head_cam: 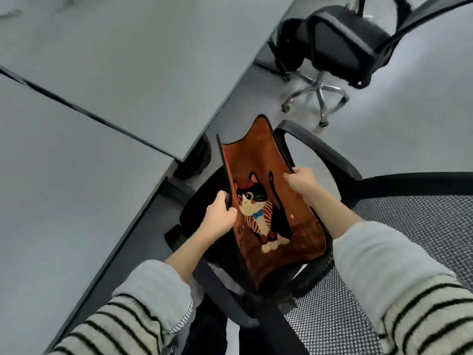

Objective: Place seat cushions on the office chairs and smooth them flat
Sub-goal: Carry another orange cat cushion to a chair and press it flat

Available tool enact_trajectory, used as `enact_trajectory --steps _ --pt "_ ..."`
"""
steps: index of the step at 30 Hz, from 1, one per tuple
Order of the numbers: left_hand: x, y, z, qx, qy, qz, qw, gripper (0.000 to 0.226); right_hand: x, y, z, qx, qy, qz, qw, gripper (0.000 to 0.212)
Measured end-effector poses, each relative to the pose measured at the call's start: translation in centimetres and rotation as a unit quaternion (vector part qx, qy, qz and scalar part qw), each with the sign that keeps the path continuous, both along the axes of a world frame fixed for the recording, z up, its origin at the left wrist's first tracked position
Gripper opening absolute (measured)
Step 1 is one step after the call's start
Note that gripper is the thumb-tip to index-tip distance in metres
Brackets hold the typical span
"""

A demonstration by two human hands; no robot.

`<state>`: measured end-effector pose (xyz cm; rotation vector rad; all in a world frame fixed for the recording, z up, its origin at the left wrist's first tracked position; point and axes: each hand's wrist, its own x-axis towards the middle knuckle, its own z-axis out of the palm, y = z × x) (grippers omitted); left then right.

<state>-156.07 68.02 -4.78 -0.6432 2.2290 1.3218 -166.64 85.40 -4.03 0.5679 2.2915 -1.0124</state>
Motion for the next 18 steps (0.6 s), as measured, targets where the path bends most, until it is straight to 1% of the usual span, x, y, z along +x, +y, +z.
enact_trajectory --steps 3,6,8,11,13,15,16,17,18 --pt "-0.4 0.1 -5.6 0.032 -0.062 0.065 0.995 0.014 -0.2 0.1 -5.6 0.031 -0.007 0.024 0.999 0.030" --pt "0.1 0.1 -10.2 0.070 -0.118 0.147 0.980 0.015 -0.6 0.8 -9.8 0.083 -0.014 0.032 0.996 0.032" --pt "0.8 -0.4 -12.7 0.064 -0.138 0.190 0.970 0.014 -0.9 1.5 -11.7 0.126 -0.024 0.022 0.992 0.035" --pt "1.2 -1.8 -15.1 0.070 -0.177 0.224 0.956 0.016 -1.8 2.8 -13.7 0.158 -0.024 -0.008 0.987 0.034" --pt "1.0 -2.9 -16.5 0.104 -0.214 0.256 0.937 0.027 -2.4 3.4 -14.6 0.178 -0.020 -0.026 0.983 0.038" --pt "0.6 -3.5 -17.8 0.129 -0.256 0.318 0.904 0.046 -2.7 3.6 -15.6 0.209 -0.025 -0.025 0.977 0.047" --pt "0.3 -3.5 -18.5 0.119 -0.268 0.344 0.892 0.050 -2.6 3.6 -16.2 0.221 -0.032 -0.012 0.975 0.052" --pt "0.0 -3.4 -19.1 0.092 -0.274 0.357 0.888 0.052 -2.4 3.5 -17.0 0.228 -0.039 0.004 0.973 0.056" --pt "-0.3 -3.3 -19.3 0.048 -0.274 0.356 0.892 0.054 -2.0 3.3 -17.6 0.227 -0.046 0.023 0.972 0.059"
